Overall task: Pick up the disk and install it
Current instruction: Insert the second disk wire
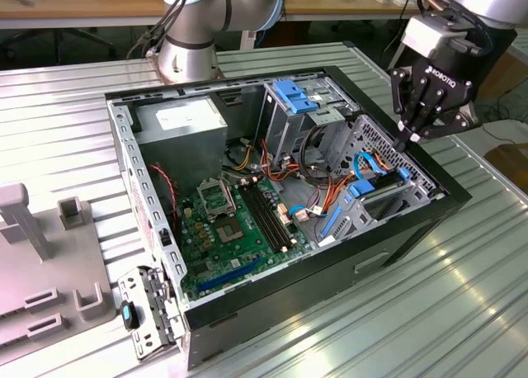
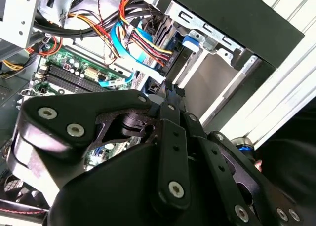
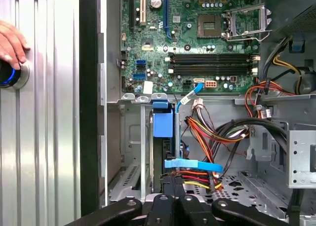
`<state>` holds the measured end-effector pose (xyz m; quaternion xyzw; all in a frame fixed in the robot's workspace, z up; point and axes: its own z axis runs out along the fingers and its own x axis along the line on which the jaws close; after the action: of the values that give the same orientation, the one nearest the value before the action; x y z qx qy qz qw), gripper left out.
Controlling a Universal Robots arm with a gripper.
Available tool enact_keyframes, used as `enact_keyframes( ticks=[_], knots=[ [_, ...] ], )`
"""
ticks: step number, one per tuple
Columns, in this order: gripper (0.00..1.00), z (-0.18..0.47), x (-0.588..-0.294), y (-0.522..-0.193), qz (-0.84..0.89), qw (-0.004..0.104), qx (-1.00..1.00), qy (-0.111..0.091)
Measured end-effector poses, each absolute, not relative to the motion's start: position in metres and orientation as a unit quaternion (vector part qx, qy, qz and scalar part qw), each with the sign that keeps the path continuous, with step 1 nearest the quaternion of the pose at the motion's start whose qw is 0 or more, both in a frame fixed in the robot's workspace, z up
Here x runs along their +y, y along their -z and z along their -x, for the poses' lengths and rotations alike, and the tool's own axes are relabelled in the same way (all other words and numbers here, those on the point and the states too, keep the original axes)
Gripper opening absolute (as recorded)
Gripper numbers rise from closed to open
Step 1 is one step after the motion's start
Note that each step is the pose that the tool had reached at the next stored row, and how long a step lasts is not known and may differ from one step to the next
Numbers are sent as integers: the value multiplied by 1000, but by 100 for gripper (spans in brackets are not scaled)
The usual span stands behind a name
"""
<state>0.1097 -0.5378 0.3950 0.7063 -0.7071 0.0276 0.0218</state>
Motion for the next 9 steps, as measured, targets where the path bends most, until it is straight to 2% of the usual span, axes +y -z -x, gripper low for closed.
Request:
enact_keyframes(
  ticks=[9],
  knots=[
    [11,-110,-537,-396,-706,22,-707,-27]
  ],
)
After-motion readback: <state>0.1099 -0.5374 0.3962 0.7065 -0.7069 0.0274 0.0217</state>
